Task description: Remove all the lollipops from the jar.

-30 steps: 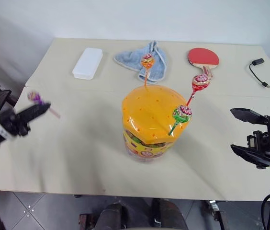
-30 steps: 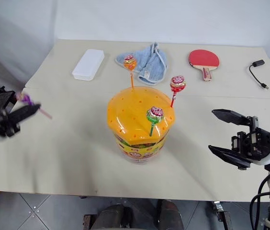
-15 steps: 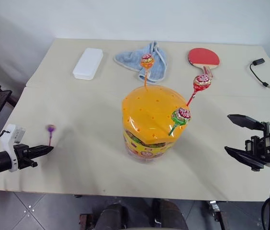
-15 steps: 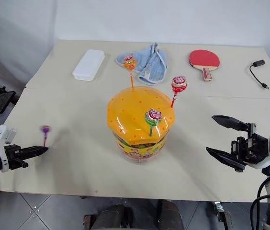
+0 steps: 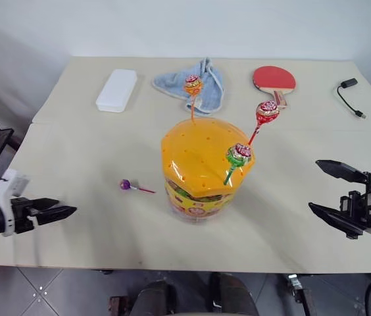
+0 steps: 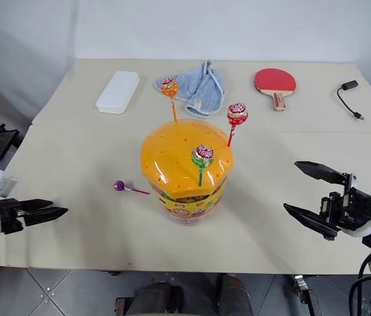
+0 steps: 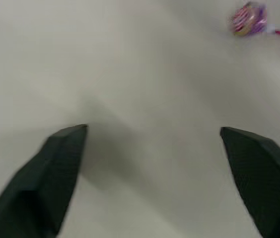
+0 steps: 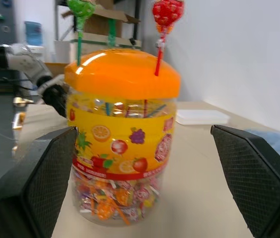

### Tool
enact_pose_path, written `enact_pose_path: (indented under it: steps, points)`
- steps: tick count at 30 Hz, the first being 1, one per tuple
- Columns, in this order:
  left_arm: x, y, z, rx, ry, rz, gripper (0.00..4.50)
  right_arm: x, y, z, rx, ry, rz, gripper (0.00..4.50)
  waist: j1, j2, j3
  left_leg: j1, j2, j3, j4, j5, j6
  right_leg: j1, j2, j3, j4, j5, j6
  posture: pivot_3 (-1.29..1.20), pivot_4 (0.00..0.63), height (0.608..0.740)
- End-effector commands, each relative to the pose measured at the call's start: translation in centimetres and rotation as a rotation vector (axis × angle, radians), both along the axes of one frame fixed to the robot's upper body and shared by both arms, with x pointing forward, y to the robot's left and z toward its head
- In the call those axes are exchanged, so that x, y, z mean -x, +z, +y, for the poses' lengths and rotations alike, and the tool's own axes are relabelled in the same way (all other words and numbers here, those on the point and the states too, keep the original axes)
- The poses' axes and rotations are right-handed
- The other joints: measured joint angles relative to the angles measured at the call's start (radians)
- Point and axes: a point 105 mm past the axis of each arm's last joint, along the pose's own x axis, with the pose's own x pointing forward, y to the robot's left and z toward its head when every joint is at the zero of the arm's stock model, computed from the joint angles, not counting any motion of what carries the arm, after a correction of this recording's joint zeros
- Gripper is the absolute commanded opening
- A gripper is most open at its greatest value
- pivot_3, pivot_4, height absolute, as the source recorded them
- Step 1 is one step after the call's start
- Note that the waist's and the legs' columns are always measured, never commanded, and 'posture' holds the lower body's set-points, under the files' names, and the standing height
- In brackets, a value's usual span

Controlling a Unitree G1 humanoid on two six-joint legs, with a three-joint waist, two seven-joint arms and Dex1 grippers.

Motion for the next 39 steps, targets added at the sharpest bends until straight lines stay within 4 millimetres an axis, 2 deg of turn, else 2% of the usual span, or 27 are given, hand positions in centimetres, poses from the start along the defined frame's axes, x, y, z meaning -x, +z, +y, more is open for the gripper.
enact_pose_path:
  steps: [1, 4, 5, 7, 9, 13, 16, 19, 21, 25, 28, 36, 39]
  points:
    - [-0.3, 6.1, -1.6, -0.019, -0.241, -0.328, 4.47, 0.3, 1.8, -1.0, -0.009, -0.069, -0.087, 4.5, 0.001, -0.001, 0.0, -0.001, 0.0, 0.0, 0.0, 0.0, 0.0, -0.001, 0.0, 0.0, 0.0, 0.0, 0.0, 0.0, 0.15, 0.74]
    - [-1.5, 10.0, -4.7, 0.093, -0.367, -0.551, 4.47, 0.3, 2.5, -1.5, -0.017, -0.103, -0.11, 4.5, 0.012, -0.001, 0.0, -0.001, -0.001, -0.001, 0.0, 0.0, 0.0, 0.0, -0.001, -0.001, -0.001, 0.0, 0.0, 0.0, 0.15, 0.74]
    - [-2.0, 10.5, -5.5, 0.116, -0.388, -0.574, 4.47, 0.3, 2.7, -1.5, -0.018, -0.109, -0.116, 4.5, 0.014, -0.001, 0.0, -0.001, -0.001, -0.001, 0.0, 0.0, 0.0, 0.001, -0.001, -0.001, -0.001, 0.0, 0.0, 0.0, 0.15, 0.74]
    - [-3.4, 11.8, -9.6, 0.178, -0.509, -0.643, 4.47, 0.6, 3.8, -1.8, -0.046, -0.14, -0.157, 4.5, 0.021, -0.001, 0.001, -0.001, -0.001, 0.0, 0.001, 0.0, 0.002, 0.001, -0.001, 0.0, 0.0, 0.001, 0.001, 0.0, 0.15, 0.74]
    - [-4.1, 12.9, -12.6, 0.221, -0.596, -0.682, 4.47, 1.1, 4.6, -1.8, -0.065, -0.153, -0.181, 4.5, 0.027, -0.002, 0.001, -0.002, -0.002, 0.0, 0.003, 0.001, 0.003, 0.001, 0.004, -0.001, 0.0, 0.001, 0.002, 0.0, 0.15, 0.74]
    - [-5.4, 14.0, -16.9, 0.3, -0.7, -0.7, 4.47, 1.9, 5.4, -1.1, -0.078, -0.146, -0.187, 4.5, 0.025, -0.004, 0.002, -0.003, -0.002, 0.001, 0.005, 0.002, 0.004, 0.001, 0.009, -0.002, 0.002, 0.002, 0.003, 0.0, 0.15, 0.74]
    - [-6.2, 15.8, -21.4, 0.399, -0.814, -0.705, 4.47, 2.6, 5.5, -0.4, -0.084, -0.118, -0.173, 4.5, 0.027, -0.006, 0.003, -0.003, -0.002, 0.003, 0.005, 0.002, 0.005, 0.001, 0.01, -0.005, 0.001, 0.002, 0.004, 0.0, 0.15, 0.74]
    - [-6.9, 17.4, -24.6, 0.452, -0.878, -0.693, 4.47, 2.6, 5.3, -0.2, -0.087, -0.127, -0.16, 4.5, 0.027, -0.007, 0.003, -0.003, -0.002, 0.004, 0.007, 0.003, 0.006, 0.001, 0.01, -0.005, 0.0, 0.003, 0.006, 0.0, 0.15, 0.74]
    - [-6.9, 18.2, -26.0, 0.498, -0.919, -0.67, 4.47, 2.7, 5.1, -0.1, -0.084, -0.133, -0.156, 4.5, 0.027, -0.007, 0.003, -0.003, -0.002, 0.004, 0.007, 0.003, 0.006, 0.002, 0.01, -0.005, -0.001, 0.004, 0.007, 0.0, 0.15, 0.74]
    - [-7.6, 17.8, -28.2, 0.457, -0.956, -0.577, 4.47, 2.7, 4.7, -0.1, -0.083, -0.15, -0.149, 4.5, 0.025, -0.007, 0.003, -0.003, -0.002, 0.004, 0.006, 0.003, 0.006, 0.001, 0.011, -0.005, -0.001, 0.004, 0.007, 0.0, 0.15, 0.74]
    - [-7.9, 17.3, -28.6, 0.424, -0.955, -0.541, 3.88, 2.8, 4.7, 0.0, -0.087, -0.154, -0.154, 4.5, 0.024, -0.007, 0.003, -0.003, -0.002, 0.004, 0.006, 0.003, 0.006, 0.001, 0.012, -0.005, -0.002, 0.004, 0.007, 0.0, 0.15, 0.74]
    - [-7.1, 18.0, -28.4, 0.424, -0.996, -0.553, 1.31, 2.8, 4.5, 0.2, -0.094, -0.162, -0.152, 4.5, 0.029, -0.007, 0.004, -0.004, -0.002, 0.003, 0.007, 0.003, 0.006, 0.001, 0.011, -0.006, -0.002, 0.004, 0.007, 0.0, 0.15, 0.74]
    - [-7.2, 19.0, -28.0, 0.437, -0.971, -0.586, 0.37, 2.5, 4.5, 0.2, -0.096, -0.164, -0.152, 4.5, 0.027, -0.007, 0.004, -0.004, -0.002, 0.003, 0.007, 0.003, 0.006, 0.002, 0.011, -0.005, -0.002, 0.004, 0.007, 0.0, 0.15, 0.74]
